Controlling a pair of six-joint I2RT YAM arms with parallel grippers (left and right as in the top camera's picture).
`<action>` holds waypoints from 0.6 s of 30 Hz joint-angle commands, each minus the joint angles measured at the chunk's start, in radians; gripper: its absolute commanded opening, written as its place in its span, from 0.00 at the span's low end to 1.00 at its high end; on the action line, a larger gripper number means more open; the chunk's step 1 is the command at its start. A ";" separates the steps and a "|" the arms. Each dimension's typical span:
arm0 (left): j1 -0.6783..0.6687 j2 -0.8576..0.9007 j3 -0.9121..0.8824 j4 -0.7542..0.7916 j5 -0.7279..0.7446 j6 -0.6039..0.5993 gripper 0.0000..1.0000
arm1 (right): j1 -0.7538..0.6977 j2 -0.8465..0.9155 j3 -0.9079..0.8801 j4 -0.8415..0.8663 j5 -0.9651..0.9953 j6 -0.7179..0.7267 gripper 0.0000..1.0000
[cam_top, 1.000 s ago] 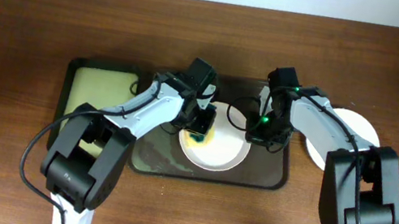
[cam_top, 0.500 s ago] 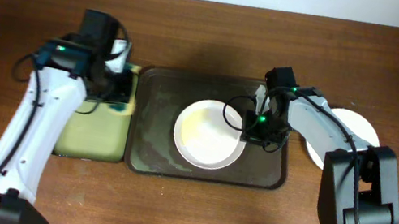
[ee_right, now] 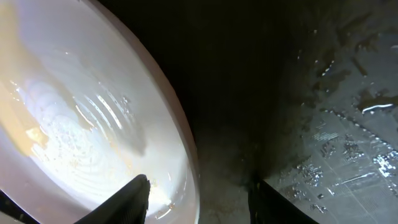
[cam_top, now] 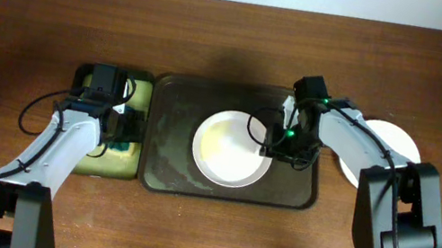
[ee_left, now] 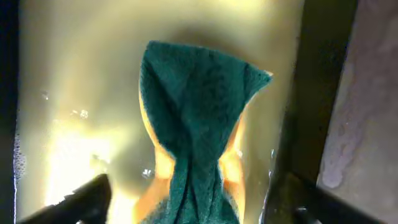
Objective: Clean dirty plates on tray and stack at the side
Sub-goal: 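Withdraw the left gripper with sponge back over the yellow tray, then lift and tilt the pink plate with the right gripper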
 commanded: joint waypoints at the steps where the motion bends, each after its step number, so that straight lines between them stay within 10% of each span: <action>1: 0.003 -0.004 -0.009 -0.006 -0.014 0.009 0.99 | 0.006 -0.002 -0.037 0.000 0.016 0.002 0.14; 7: 0.003 -0.004 -0.009 -0.005 -0.014 0.009 0.99 | 0.007 -0.007 0.102 -0.090 0.037 0.000 0.04; 18: 0.003 -0.004 -0.009 -0.006 -0.014 0.009 0.99 | 0.441 -0.093 0.455 -0.168 0.810 0.001 0.04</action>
